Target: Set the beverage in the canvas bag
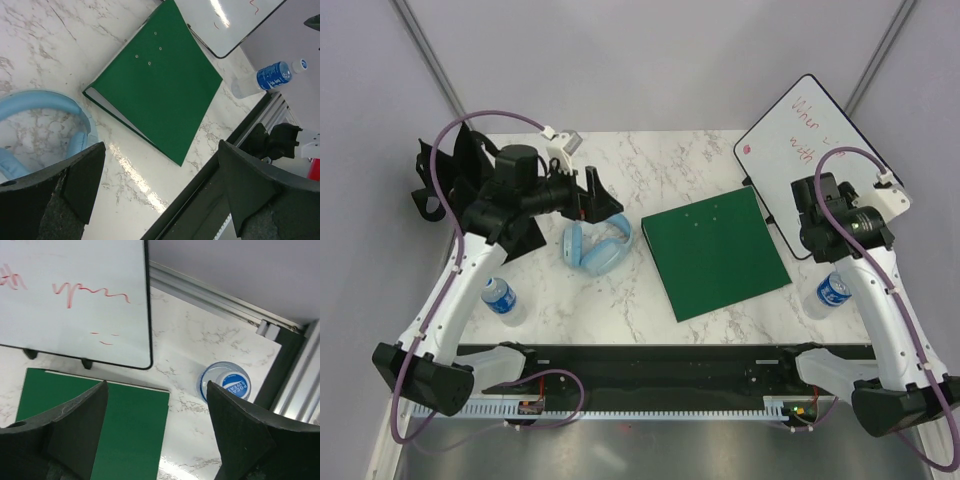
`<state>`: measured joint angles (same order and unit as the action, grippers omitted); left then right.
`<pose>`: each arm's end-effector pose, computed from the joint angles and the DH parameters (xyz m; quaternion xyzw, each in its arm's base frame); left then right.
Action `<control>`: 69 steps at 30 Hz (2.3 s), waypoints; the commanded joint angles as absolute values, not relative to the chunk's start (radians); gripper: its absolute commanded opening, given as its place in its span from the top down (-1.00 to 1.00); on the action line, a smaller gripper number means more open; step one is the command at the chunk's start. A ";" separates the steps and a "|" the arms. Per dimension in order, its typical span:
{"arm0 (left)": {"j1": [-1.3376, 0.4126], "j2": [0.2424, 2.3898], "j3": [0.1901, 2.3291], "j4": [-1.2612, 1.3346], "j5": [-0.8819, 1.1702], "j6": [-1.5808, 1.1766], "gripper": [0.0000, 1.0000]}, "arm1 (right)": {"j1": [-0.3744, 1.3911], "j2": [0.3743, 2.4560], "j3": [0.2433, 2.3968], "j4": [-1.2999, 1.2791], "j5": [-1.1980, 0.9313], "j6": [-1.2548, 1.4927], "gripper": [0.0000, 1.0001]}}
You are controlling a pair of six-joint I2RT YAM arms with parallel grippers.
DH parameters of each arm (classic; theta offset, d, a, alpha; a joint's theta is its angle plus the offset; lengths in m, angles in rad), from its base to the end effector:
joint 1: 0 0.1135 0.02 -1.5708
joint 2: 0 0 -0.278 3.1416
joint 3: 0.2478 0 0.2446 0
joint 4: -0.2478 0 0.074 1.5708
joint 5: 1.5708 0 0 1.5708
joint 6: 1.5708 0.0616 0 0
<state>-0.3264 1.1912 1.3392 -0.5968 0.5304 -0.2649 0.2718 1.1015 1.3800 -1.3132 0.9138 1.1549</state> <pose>0.2337 -0.1120 0.4109 0.1645 0.8124 -0.3619 0.4265 0.1699 -0.0033 0.3884 0.4755 0.7324 -0.1662 0.4581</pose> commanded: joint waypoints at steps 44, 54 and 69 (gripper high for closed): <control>-0.364 1.097 1.138 -0.420 0.540 -0.310 -1.00 | 0.005 1.046 1.198 -1.451 0.862 1.122 0.83; -0.364 1.094 1.137 -0.422 0.528 -0.310 -1.00 | 0.005 0.933 1.144 -1.223 0.632 0.783 1.00; -0.364 1.083 1.138 -0.423 0.515 -0.322 -1.00 | 0.005 0.874 1.268 -1.223 0.309 0.494 1.00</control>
<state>-0.3607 1.1076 1.1385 -0.4545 0.5255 -0.2955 0.0082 0.9039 1.1671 -1.2701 0.3904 0.5888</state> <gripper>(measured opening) 0.995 0.357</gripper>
